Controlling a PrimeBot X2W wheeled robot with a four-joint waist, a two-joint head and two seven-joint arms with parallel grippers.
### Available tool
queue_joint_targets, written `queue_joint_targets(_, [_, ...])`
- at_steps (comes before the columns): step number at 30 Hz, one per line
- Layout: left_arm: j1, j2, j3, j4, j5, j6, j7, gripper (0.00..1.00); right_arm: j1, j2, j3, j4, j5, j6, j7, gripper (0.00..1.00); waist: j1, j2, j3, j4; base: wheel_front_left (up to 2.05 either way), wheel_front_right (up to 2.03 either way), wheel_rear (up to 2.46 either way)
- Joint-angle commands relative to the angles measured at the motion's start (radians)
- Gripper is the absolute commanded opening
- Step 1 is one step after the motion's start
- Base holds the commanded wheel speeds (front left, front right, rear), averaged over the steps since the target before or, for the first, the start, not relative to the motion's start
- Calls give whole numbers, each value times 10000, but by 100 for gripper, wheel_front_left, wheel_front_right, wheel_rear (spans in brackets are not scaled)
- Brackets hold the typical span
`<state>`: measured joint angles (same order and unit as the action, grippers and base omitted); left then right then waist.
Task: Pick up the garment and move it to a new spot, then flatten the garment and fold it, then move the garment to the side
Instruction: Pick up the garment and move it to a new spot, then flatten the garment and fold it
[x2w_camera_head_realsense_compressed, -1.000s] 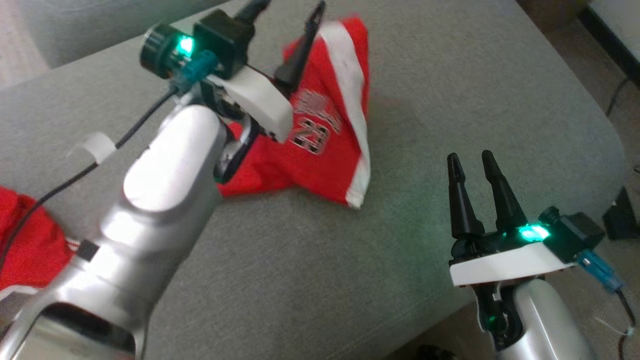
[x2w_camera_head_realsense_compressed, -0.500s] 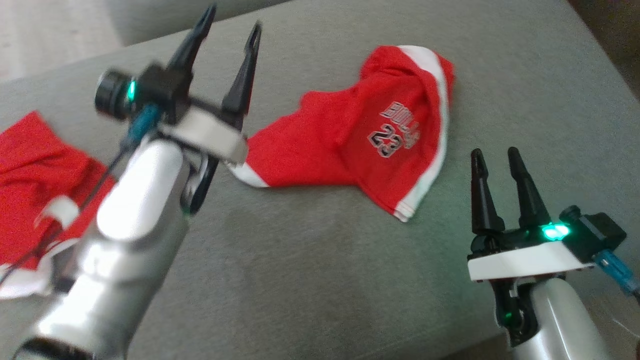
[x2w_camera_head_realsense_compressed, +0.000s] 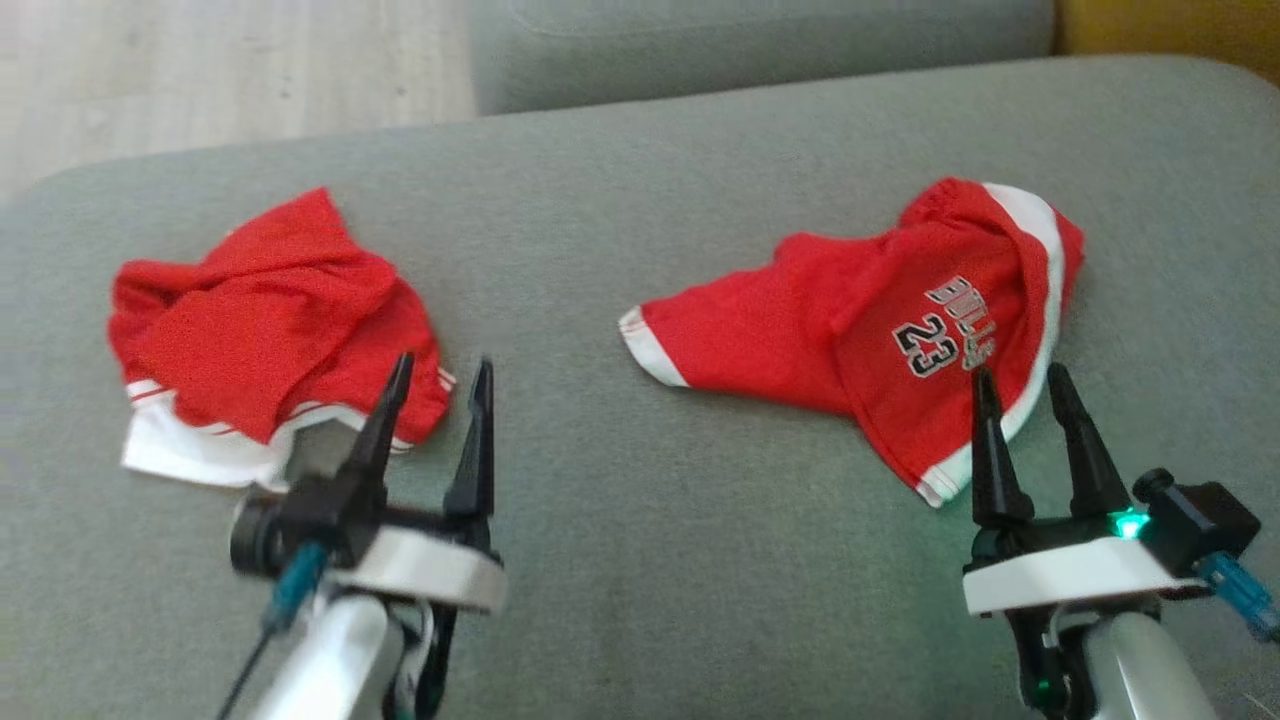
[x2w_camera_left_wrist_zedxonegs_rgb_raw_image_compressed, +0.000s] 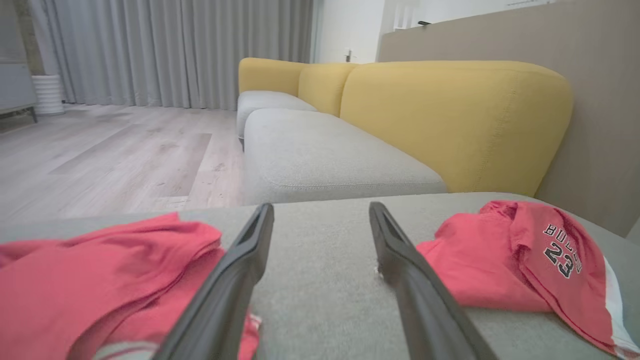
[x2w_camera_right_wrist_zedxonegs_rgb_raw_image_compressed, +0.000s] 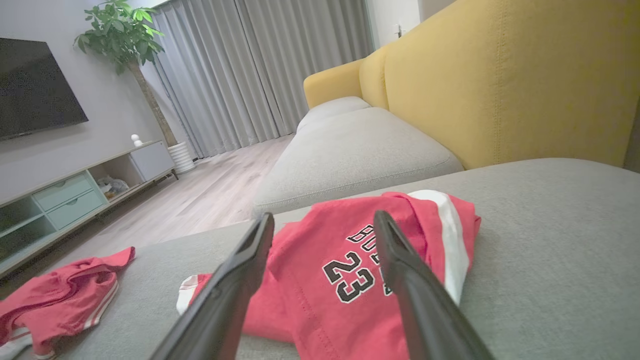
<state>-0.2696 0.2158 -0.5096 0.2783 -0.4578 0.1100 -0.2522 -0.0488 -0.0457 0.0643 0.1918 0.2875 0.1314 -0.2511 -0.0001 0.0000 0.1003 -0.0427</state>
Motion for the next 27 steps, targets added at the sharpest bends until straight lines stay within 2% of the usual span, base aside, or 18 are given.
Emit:
queue_joint_targets(1, [-117,-4,517,-496,77,83,-91,100,-155,-45,231,-282,-118,-7,-107,100,1,0,-239,257,0,0,0])
queue_joint_targets(6, [685,-323,863,-968,489,13,-93,100,-22,-45,234,-240,-164,-7,-107,100,1,0,-323,386,0,0,0])
queue_joint_targets(17, [685,-651,1261,-1080,1126,-470,-94,100,-283,-45,386,-18,-427,-7,-107,100,1,0,-157,497,0,0,0])
queue_joint_targets(27, [358,-967,1277,-891,1477,-816,-95,100,-1680,-45,240,1763,-1318,-7,24,100,1,0,564,1131,0,0,0])
